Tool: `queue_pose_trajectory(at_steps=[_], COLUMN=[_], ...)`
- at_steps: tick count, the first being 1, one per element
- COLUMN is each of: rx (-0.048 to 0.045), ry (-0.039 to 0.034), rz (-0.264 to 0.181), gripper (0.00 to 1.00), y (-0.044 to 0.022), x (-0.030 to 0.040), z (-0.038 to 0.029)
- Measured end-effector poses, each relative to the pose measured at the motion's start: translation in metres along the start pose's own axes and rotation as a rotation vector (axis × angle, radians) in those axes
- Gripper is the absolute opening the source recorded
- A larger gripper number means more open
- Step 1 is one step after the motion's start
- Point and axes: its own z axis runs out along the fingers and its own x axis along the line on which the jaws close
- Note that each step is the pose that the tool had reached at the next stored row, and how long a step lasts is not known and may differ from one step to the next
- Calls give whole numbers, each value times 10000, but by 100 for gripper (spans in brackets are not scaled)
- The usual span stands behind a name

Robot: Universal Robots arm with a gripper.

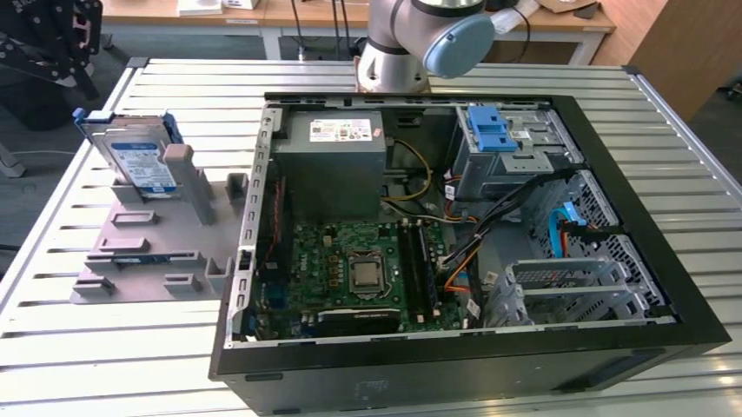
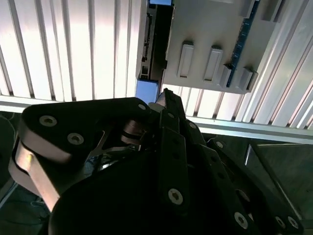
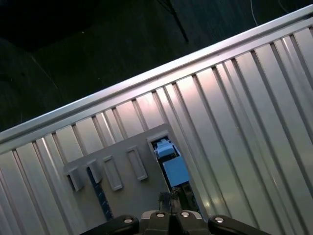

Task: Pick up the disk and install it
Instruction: 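Pick up the disk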

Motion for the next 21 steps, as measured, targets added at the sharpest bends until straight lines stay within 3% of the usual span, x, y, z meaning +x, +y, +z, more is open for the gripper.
queue_pose_trajectory(at_steps=[6,16,21], rx=[84,63,59], ry=[-31,-17,-14], rz=[-854,-2629,-2835], gripper=[11,11,11], y=[0,0,1], x=[0,0,-2], z=[12,33,33])
